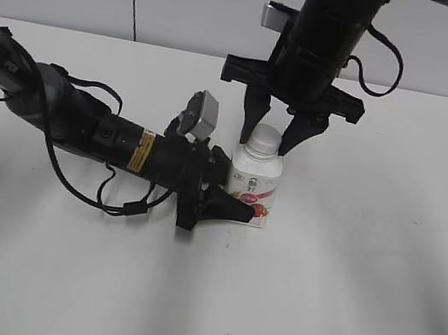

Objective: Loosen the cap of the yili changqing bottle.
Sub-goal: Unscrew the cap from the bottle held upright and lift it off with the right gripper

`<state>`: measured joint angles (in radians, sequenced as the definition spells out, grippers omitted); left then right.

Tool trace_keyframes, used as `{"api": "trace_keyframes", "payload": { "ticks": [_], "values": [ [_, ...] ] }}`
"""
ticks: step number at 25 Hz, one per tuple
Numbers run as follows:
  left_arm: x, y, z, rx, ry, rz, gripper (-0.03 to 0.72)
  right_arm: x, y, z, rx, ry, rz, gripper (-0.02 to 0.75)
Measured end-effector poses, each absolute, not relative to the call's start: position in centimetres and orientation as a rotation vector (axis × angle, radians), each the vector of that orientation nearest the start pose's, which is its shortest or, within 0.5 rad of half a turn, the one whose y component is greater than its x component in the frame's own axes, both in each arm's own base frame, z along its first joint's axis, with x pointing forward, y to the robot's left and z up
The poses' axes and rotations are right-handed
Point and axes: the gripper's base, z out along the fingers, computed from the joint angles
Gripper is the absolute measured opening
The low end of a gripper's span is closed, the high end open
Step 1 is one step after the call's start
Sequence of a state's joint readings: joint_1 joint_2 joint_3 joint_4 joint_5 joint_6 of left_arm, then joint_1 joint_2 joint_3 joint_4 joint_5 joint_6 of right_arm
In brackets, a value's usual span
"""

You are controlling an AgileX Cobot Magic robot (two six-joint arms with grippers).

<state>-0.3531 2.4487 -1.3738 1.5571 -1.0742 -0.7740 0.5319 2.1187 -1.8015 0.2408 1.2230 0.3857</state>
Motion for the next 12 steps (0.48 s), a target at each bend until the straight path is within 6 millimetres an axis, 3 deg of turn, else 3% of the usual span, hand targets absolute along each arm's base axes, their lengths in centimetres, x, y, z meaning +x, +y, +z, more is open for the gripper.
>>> {"api": "trace_keyframes", "payload": {
  "ticks": [8,12],
  "values": [
    [36.94,-22.14,4.08,1.464,1.586,-1.099,0.394,36.95,24.04,22.01,-0.152,3.105,0.395,0.394],
    [36.94,-22.14,4.08,1.463,1.586,-1.099,0.394,36.95,24.04,22.01,-0.342,3.074,0.39,0.394]
  ]
}}
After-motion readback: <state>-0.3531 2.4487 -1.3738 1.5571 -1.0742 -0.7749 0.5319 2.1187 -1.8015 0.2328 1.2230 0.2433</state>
